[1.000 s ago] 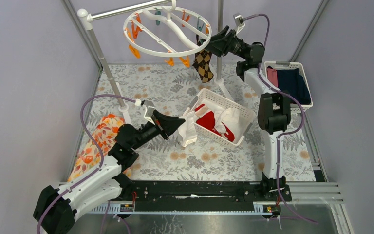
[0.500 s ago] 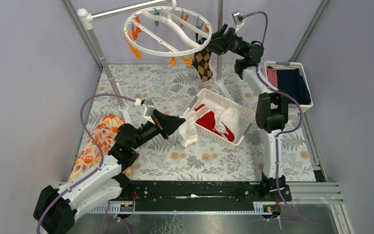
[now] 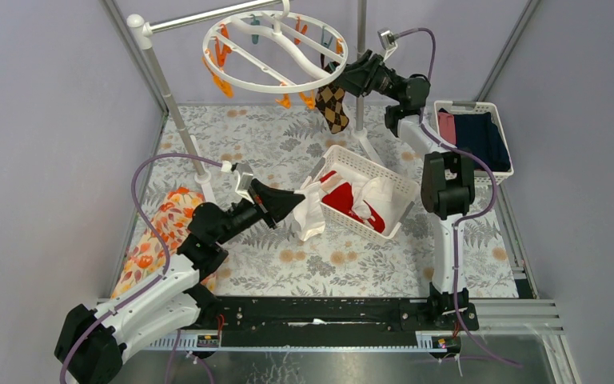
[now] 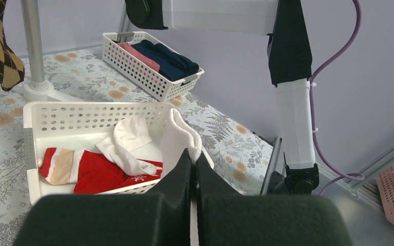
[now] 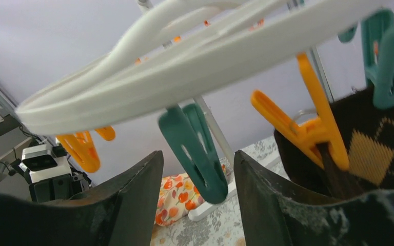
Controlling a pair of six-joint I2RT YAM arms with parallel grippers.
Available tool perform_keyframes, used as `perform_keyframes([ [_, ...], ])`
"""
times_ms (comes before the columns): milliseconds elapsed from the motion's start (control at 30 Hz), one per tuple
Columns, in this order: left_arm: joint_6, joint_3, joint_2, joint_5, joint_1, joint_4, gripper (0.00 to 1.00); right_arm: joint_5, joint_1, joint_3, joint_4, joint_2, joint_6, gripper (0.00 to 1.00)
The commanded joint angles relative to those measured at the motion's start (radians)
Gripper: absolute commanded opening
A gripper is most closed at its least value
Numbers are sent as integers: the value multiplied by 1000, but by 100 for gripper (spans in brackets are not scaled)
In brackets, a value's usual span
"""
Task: Clip the socks to the hanger
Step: Open the clamp at the hanger.
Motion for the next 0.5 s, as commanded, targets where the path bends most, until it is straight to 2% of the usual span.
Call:
perform_keyframes([
  [0, -9, 34, 3, 10, 4, 27, 0, 16, 8, -55, -6, -110, -79, 57],
  [267, -18, 35, 8, 15, 3, 32, 0, 29, 9, -162, -69, -207, -196, 60],
  [467, -24, 35, 3, 17, 3, 34, 0, 37, 10, -140, -108, -222, -218, 61],
])
